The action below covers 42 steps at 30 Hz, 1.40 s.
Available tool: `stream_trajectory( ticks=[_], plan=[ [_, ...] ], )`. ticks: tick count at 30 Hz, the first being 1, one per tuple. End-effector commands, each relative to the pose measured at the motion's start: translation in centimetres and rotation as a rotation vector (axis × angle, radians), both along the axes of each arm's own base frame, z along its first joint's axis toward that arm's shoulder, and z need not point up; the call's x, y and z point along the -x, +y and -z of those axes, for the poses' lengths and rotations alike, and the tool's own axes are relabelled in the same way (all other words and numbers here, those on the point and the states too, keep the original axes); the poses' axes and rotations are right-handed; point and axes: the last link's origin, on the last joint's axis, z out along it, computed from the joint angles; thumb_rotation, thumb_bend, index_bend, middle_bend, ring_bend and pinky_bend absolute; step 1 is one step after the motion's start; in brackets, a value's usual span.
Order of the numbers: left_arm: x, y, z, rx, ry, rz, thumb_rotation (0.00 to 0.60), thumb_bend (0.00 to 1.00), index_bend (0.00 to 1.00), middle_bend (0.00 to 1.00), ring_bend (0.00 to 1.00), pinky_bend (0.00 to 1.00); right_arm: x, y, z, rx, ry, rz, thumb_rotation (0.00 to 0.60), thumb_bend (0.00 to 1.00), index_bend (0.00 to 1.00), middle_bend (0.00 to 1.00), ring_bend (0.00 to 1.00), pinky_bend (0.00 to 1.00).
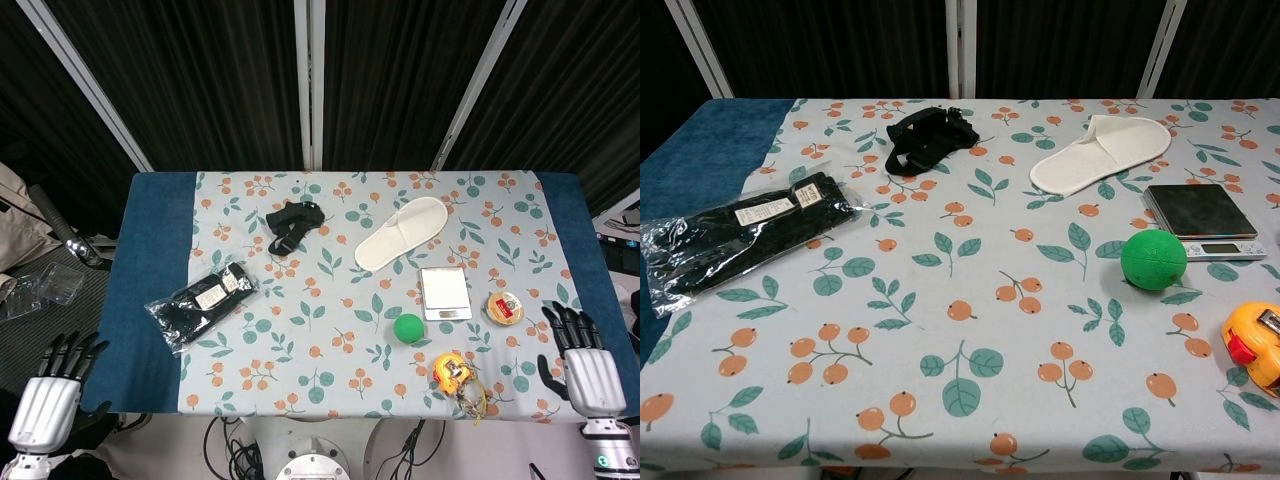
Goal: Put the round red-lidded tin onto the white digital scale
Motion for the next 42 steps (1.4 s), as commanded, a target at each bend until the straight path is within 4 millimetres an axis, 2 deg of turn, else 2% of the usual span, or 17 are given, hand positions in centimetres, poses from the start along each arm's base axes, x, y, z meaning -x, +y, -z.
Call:
stream_trajectory(
  ticks=[1,5,10,19,26,28,30,33,36,42],
  plan=[
    [0.0,0.0,0.1,0.002,0.0,0.001,0.6,0.1,0.16,0.09,0.0,0.02,-1.9,-1.5,1.2,-0.099,0.005,-0.06,0.6,0.57,0.0,0.1,0.0,0.0],
    [0.0,-0.1,-0.1,-0.006,0.0,0.0,0.6,0.1,0.16,0.09,0.0,0.02,-3.9,-3.1,2.8,-0.18,-0.002,-0.113,0.6,0.62,0.0,0.2,0.0,0.0],
    [0.2,-0.4,-0.2,-0.005,0.0,-0.013,0.6,0.1,0.16,0.09,0.0,0.02,-5.6,-5.1,5.1,-0.27,-0.004,-0.177,0.6,0.63,0.0,0.28,0.0,0.0],
    [0.4,-0.3,-0.2,-0.006,-0.006,-0.014,0.6,0.1,0.16,0.09,0.0,0.02,-6.6,-7.6,8.1,-0.346,0.006,-0.154,0.6,0.63,0.0,0.3,0.0,0.0],
    [0.7,-0.4,-0.4,-0.01,-0.012,-0.022,0.6,0.1,0.16,0.09,0.0,0.02,-6.8,-8.4,8.9,-0.35,-0.002,-0.144,0.6,0.63,0.0,0.3,0.0,0.0],
    [0.8,-0.4,-0.4,-0.008,-0.013,-0.023,0.6,0.1,0.16,0.09,0.0,0.02,-6.7,-8.6,9.1,-0.358,0.006,-0.136,0.6,0.67,0.0,0.3,0.0,0.0],
    [0.8,-0.3,-0.4,-0.005,-0.013,-0.021,0.6,0.1,0.16,0.09,0.0,0.02,-6.6,-8.8,9.3,-0.371,0.015,-0.131,0.6,0.79,0.0,0.3,0.0,0.0],
    [0.8,-0.2,-0.3,-0.004,-0.014,-0.017,0.6,0.1,0.16,0.09,0.0,0.02,-6.5,-9.0,9.6,-0.382,0.031,-0.127,0.6,0.89,0.0,0.3,0.0,0.0],
    [0.8,-0.2,-0.4,-0.006,-0.014,-0.018,0.6,0.1,0.16,0.09,0.0,0.02,-6.6,-9.2,9.9,-0.388,0.035,-0.126,0.6,0.92,0.0,0.3,0.0,0.0],
    [0.9,-0.3,-0.4,-0.005,-0.016,-0.024,0.6,0.1,0.16,0.09,0.0,0.02,-6.6,-9.5,10.2,-0.395,0.041,-0.127,0.6,0.93,0.0,0.3,0.0,0.0]
  ],
)
